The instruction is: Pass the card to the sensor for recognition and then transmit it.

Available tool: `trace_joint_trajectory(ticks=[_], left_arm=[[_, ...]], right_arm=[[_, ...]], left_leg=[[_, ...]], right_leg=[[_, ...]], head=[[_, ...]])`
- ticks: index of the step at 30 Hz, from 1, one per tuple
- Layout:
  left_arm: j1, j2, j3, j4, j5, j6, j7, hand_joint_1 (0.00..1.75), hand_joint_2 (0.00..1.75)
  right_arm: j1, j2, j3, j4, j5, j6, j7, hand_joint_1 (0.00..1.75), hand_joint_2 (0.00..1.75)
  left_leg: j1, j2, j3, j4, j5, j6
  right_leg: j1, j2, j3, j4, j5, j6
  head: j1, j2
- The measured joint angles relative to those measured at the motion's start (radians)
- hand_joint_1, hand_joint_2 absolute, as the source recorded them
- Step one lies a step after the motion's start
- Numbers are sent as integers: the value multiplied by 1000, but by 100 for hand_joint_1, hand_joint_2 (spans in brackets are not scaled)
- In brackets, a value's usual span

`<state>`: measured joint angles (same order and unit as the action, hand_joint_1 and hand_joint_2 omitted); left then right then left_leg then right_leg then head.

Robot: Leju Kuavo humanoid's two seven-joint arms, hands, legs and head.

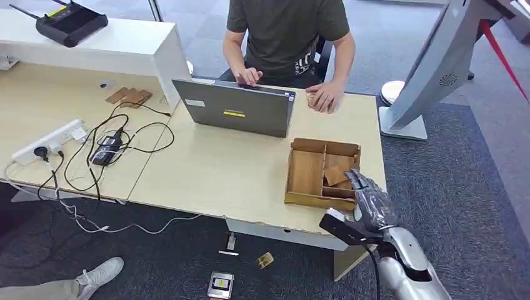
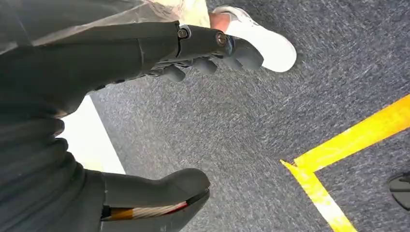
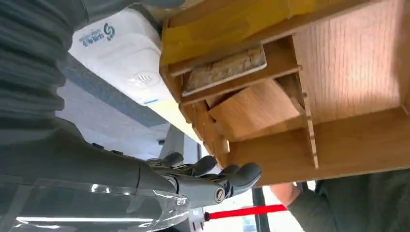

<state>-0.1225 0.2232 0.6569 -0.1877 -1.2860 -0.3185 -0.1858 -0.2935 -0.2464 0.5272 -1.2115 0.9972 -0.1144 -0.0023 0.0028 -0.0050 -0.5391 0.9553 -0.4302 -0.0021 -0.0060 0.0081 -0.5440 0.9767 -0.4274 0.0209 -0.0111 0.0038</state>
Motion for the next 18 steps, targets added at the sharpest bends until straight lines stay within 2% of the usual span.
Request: trace_joint_trajectory(ticks=[7,18], left_arm=[[0,0,4,0,-1,-3,0,0,175],[0,0,9,0,-11,-3,0,0,175]], right_arm=[[-15,16,11,50,21,-5,1,0,175],[-32,33,22,70,131,-63,33,0,175]], left_leg=[[0,0,0,0,0,0],[0,0,0,0,0,0]], right_leg=[[0,0,0,0,0,0],[0,0,0,0,0,0]], head=[[0,0],[0,0]])
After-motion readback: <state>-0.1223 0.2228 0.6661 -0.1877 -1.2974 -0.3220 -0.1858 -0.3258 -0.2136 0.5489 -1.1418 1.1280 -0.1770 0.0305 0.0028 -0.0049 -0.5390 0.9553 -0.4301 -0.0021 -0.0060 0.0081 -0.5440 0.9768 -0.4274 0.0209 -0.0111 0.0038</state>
